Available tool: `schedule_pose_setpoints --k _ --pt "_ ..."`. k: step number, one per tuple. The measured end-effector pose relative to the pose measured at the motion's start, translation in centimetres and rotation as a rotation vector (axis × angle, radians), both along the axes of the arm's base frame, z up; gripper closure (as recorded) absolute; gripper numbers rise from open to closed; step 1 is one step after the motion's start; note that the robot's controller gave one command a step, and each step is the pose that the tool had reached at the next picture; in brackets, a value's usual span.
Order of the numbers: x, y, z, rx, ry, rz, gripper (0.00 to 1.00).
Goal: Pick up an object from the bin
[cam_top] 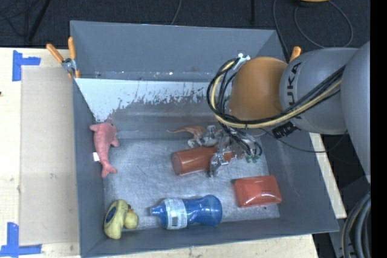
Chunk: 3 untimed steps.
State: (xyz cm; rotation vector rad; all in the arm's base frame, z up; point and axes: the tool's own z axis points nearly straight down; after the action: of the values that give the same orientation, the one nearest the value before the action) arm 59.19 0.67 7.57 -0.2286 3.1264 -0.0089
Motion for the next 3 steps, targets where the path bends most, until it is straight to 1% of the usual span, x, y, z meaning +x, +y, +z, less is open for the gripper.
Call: schedule_pose_setpoints --k 2,3 --pt "-0.1 0.0 0.3 0.002 0.001 -0.002 1.00" --pt "-0.2 0.1 1.3 0.005 0.007 -0.002 1.00"
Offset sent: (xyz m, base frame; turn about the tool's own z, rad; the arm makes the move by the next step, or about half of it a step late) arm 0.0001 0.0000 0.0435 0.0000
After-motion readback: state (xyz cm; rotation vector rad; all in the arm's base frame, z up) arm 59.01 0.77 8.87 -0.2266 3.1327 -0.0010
